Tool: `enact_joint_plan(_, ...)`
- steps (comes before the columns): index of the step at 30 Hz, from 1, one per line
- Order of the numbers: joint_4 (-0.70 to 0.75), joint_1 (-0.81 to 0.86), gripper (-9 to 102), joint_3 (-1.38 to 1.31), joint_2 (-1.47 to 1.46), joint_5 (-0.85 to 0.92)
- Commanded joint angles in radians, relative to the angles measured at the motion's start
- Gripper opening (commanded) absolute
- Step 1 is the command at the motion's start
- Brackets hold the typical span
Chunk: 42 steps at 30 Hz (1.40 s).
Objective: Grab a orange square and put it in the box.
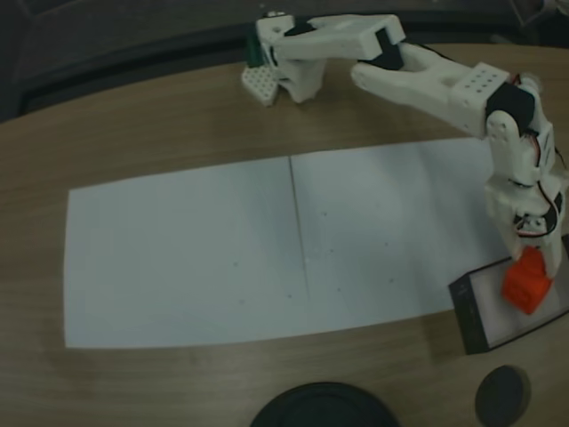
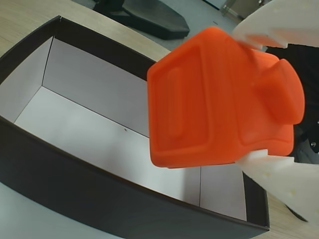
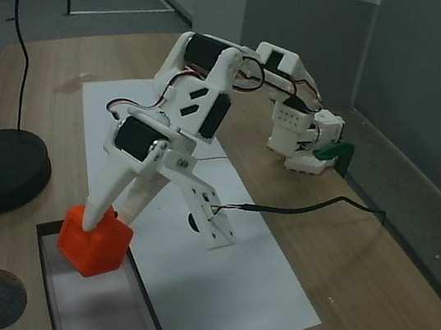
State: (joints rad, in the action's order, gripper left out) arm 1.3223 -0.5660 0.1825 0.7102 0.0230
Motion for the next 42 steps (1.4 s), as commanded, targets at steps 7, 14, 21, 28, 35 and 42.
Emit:
enact_joint_plan(7, 0.044, 0.018, 35, -0.072, 0.058, -0.058)
enact_joint_plan(14, 0.222, 0.046, 8, -0.127, 0.196, -0.06)
enact_joint_plan(21, 0.419, 0.281, -1, -0.106, 0.549, -0.084)
enact_joint_plan(28, 0.413, 0.525, 0, 0.313, 1.193, -0.086)
enact_joint_plan(35, 0.4, 0.657, 0, 0.896, 1.792, -0.086)
enact_joint_plan(42, 0.356, 0.664, 0, 1.355, 2.329, -0.074)
